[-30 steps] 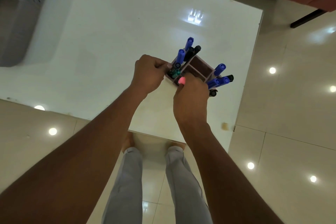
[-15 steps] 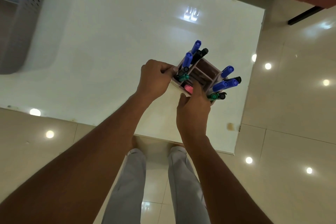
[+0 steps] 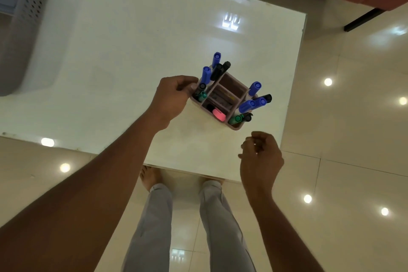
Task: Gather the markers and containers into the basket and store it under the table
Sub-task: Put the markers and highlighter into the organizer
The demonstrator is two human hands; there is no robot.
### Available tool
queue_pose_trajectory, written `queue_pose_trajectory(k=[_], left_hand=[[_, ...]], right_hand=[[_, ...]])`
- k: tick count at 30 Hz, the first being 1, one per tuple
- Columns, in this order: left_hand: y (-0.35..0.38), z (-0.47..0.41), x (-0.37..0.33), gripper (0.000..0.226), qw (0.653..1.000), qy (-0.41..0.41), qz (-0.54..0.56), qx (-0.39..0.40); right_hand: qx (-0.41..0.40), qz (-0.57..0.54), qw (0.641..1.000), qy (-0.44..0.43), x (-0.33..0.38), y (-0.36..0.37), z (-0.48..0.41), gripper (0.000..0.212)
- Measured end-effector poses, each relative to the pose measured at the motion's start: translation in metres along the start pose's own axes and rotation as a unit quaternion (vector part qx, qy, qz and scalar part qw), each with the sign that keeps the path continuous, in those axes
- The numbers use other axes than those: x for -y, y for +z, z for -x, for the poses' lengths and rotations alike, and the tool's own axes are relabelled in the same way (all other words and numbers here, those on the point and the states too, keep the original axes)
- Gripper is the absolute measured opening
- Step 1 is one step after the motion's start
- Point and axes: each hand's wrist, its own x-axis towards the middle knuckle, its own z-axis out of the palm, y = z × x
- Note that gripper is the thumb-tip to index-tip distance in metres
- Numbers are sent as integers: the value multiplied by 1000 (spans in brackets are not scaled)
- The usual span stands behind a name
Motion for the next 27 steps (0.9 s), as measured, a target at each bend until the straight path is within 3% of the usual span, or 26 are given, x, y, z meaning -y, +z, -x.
queue_pose_trajectory(k=[2, 5, 8, 20, 27], left_hand=[[2, 0, -1, 25, 1000, 5, 15, 25], [6, 1, -1, 29, 999, 6, 10, 42], [7, -1, 5, 30, 999, -13, 16, 45], [11, 13, 4, 33, 998, -43, 37, 14], [-26, 27, -7, 34, 998, -32, 55, 3]], right_hand=[[39, -14, 999, 21, 5, -3, -18, 29], [161, -60, 984, 56, 15, -4, -36, 46], [230, -104, 966, 49, 20, -2, -44, 46], [259, -86, 962, -4, 28, 1, -48, 42], [267, -78, 959, -44, 60, 10, -23, 44]])
